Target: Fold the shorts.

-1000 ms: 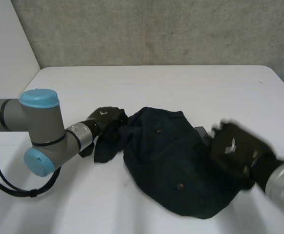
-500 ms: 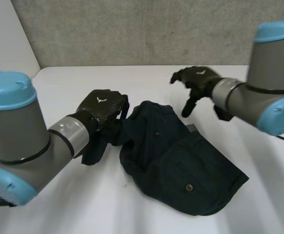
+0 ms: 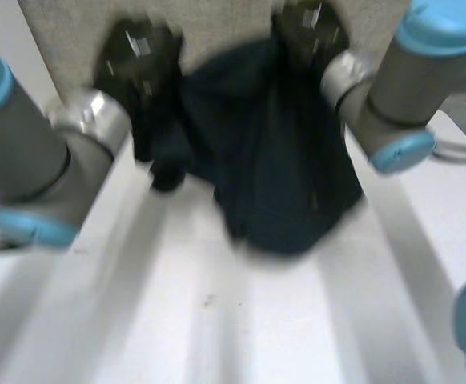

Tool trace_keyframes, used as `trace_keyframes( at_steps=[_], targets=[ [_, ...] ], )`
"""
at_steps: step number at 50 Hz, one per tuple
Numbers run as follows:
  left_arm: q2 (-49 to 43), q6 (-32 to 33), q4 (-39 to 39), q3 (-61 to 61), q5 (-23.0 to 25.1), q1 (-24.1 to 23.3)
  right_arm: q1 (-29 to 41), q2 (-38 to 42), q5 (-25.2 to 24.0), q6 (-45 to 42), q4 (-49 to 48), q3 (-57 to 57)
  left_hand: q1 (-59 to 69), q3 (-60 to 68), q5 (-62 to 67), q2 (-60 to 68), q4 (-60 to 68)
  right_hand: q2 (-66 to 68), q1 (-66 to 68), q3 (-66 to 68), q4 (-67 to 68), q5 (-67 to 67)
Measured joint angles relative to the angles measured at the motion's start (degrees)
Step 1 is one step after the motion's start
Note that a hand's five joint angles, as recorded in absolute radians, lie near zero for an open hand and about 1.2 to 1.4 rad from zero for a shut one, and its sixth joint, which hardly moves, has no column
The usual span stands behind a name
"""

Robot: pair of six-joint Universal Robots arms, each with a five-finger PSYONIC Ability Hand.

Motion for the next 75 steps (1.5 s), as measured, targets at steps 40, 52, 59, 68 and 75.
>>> trace_keyframes(
  at_steps=[40,52,59,68,75],
  targets=[
    [-6.4,2.8,11.0,-28.5,-6.6,-6.2,1.3,-13.9,1.3,-14.8,-15.6,60.4,-29.3,-32.5,-31.3,-33.8,-33.7,-28.5,-20.8,-27.6,-28.8,-20.4],
    [8.2,0.6,2.1,-34.6,-7.3,-5.7,-1.4,-28.4,1.3,-6.8,-10.7,71.0,-37.5,-44.7,-44.2,-45.3,-46.1,-42.9,-34.1,-42.6,-44.2,-36.5],
    [13.9,-6.3,1.3,-36.6,-7.4,-1.1,-5.3,-34.7,1.1,0.5,-8.7,74.3,-40.2,-47.1,-46.3,-47.6,-48.2,-42.9,-34.1,-42.6,-44.2,-36.5],
    [11.7,-21.7,-4.0,-36.4,-6.4,7.4,-6.0,-37.1,0.3,2.9,-9.4,78.3,-40.2,-47.5,-47.1,-48.4,-48.8,-42.9,-34.1,-42.6,-44.2,-36.4],
    [4.2,-27.1,-7.2,-34.0,-4.3,9.6,-2.4,-33.2,0.8,-2.9,-17.9,82.5,-40.2,-47.4,-46.9,-48.3,-48.7,-42.9,-34.1,-42.6,-44.2,-36.5]
  ],
)
